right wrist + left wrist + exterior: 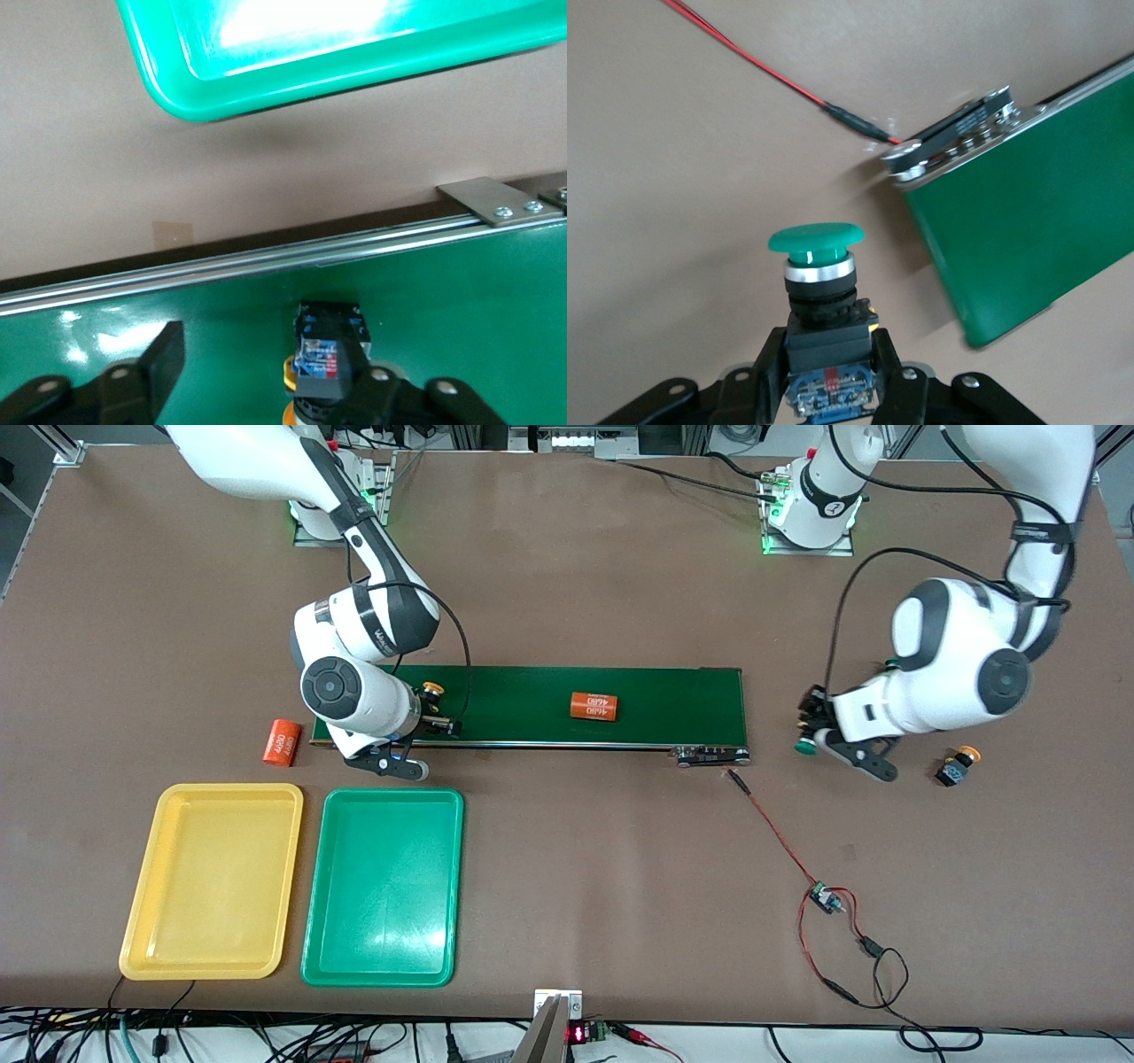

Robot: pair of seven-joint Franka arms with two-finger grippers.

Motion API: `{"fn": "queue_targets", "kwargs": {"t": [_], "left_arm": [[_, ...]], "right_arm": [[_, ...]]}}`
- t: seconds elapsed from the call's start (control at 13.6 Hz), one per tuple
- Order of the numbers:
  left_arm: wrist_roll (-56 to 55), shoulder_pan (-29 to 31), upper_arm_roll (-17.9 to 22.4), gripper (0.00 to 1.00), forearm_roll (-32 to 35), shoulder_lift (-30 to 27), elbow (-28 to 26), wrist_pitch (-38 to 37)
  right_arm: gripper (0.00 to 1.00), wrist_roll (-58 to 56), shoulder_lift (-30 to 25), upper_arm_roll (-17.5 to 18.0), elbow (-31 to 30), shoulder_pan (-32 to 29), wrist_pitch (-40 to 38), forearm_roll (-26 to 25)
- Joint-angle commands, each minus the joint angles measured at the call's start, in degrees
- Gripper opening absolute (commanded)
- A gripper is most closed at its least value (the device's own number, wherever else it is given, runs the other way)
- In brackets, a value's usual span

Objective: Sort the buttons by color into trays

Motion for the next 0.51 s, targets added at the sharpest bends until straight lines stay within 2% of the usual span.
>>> {"fn": "queue_targets", "kwargs": {"t": [0.0,0.22,0.37,0.44], "left_arm": [[-11.4,-5.0,0.4,0.00,-1.0,-3.8,-3.3,-0.2],[-23.0,-11.1,0.3,0.00,-1.0,-3.2,-3.3,0.4],[-25.6,-13.7,0.2,0.00,-1.0,-2.7,-3.7,2.0],[-25.6,-14.5,0.2,0.00,-1.0,-2.6,-4.6,3.5]], "right_arm": [[0.86,-4.2,0.6,0.0,-0.2,-2.1,-1.7,1.1],[0.86,-8.5,0.1,-0.8,-0.5,-4.0,-5.7,1.1],[0.85,-9.3,0.1,-1.5,-0.5,-4.5,-6.3,1.1],[0.81,-9.1,0.2,-1.5,-0.5,-5.1,-6.3,1.1]]}}
